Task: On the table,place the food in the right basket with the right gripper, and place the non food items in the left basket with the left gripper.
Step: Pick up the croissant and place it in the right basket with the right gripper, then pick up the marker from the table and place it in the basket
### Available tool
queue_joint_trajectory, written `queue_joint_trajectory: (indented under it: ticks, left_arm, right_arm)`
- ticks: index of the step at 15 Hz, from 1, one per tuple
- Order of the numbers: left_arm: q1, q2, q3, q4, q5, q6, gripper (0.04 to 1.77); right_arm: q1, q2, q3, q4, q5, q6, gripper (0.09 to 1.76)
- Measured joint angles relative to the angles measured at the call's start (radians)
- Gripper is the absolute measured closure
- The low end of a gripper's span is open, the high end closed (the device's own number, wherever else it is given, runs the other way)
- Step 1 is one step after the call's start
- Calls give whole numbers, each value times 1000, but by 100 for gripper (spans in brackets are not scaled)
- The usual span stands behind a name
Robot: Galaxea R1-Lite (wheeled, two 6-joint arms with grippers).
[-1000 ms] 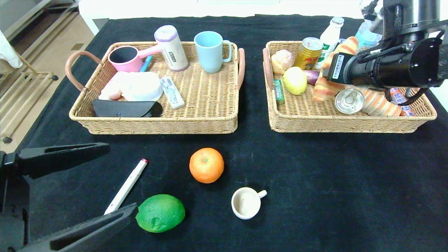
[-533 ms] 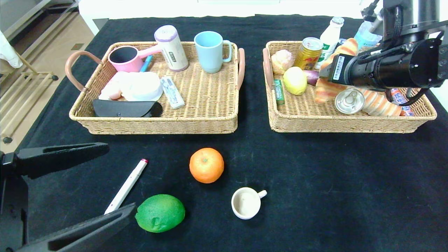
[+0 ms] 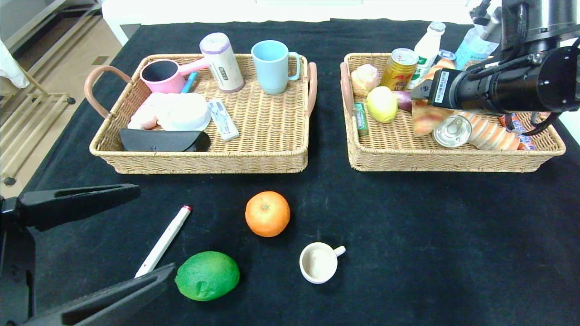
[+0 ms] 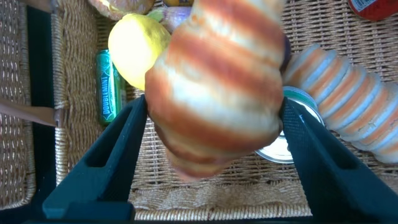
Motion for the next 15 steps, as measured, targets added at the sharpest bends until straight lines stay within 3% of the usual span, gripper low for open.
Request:
queue_joint_trajectory:
  ticks: [9, 12, 15]
  left_arm:
    - [0, -2, 1, 0, 0, 0, 9]
    - [0, -3, -1, 4, 0, 0, 9]
    - [0, 1, -2, 14, 0, 0, 9]
  right_arm:
    - [21, -51, 49, 24, -18, -14, 19]
    - [66, -119, 157, 19, 3, -28, 18]
    - [114, -221, 311, -35, 116, -103, 17]
